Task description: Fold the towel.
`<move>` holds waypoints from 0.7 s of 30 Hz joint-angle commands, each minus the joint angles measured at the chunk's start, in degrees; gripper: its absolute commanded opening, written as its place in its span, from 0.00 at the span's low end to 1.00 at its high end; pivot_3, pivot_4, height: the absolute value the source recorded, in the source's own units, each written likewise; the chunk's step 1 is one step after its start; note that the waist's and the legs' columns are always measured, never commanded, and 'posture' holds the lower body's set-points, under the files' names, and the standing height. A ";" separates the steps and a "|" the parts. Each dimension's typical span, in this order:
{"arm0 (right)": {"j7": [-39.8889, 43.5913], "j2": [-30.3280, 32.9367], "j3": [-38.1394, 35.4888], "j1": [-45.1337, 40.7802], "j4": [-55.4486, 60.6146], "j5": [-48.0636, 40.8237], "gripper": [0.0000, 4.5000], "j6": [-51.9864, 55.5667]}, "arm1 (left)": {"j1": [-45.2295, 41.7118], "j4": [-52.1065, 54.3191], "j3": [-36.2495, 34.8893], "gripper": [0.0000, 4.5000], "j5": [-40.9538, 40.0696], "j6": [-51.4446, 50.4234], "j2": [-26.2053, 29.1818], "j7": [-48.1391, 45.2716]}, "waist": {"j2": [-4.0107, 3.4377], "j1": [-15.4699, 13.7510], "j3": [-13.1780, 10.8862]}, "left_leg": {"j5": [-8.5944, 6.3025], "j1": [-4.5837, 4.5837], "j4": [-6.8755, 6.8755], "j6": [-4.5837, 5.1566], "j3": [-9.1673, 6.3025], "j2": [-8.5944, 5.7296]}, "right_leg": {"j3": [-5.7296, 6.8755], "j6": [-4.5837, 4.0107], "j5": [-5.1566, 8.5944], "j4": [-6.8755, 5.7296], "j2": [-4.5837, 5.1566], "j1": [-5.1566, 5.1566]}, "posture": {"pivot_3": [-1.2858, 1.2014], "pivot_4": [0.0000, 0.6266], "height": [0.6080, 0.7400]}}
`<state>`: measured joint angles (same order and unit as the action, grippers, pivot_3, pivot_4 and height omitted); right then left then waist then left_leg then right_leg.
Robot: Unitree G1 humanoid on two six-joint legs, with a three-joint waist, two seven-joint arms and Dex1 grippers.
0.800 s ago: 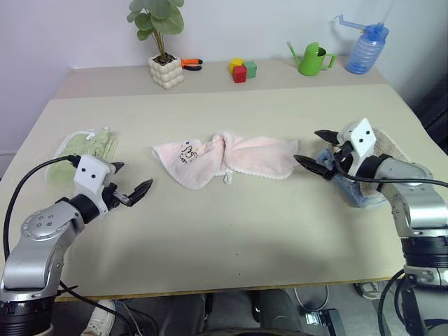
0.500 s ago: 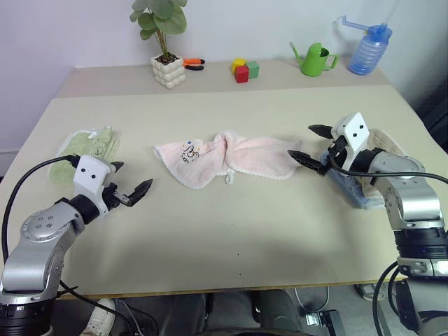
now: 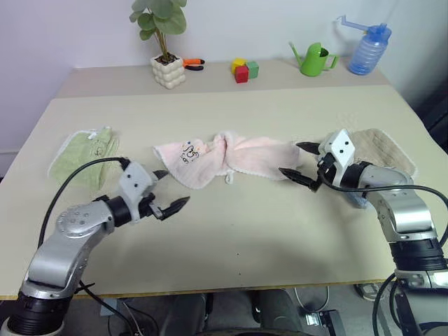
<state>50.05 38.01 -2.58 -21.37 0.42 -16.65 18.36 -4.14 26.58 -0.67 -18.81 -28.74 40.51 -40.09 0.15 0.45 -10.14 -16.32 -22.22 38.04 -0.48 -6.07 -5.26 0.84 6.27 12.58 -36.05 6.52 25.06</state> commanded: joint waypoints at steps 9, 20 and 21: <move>-5.58 -2.00 -2.56 3.65 8.87 -0.84 0.99 1.12 | -12.98 -16.07 10.95 1.00 14.59 6.09 -3.16 2.35 | 0.00 -1.06 0.00 | 0.00 0.03 -0.01 0.00 0.01 0.00 | 0.05 0.00 0.00 0.00 -0.03 0.00 | 0.52 0.24 0.94; -7.77 -2.45 -2.57 2.75 9.55 -1.22 0.99 1.74 | -17.45 -18.97 15.49 1.00 15.63 6.98 -8.64 -1.58 | 0.00 -1.14 0.00 | 0.01 0.04 0.09 -0.01 0.01 -0.03 | 0.07 0.03 -0.01 -0.01 -0.01 -0.08 | 0.52 0.24 0.94; -7.88 -2.55 -2.45 2.78 9.54 -1.19 0.99 1.68 | -17.44 -19.02 15.85 1.00 15.95 7.10 -8.67 -1.88 | 0.00 -1.11 0.00 | 0.01 0.04 0.08 -0.01 0.00 -0.02 | 0.07 0.03 -0.01 -0.01 -0.02 -0.08 | 0.52 0.24 0.94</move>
<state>42.54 35.76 -3.56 -18.21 7.88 -17.13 20.77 -20.97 5.97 14.90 -3.72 -22.04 31.53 -41.33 0.15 -0.66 -10.14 -16.31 -22.18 38.11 -0.49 -6.06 -5.27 0.91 6.30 12.57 -36.06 6.50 24.99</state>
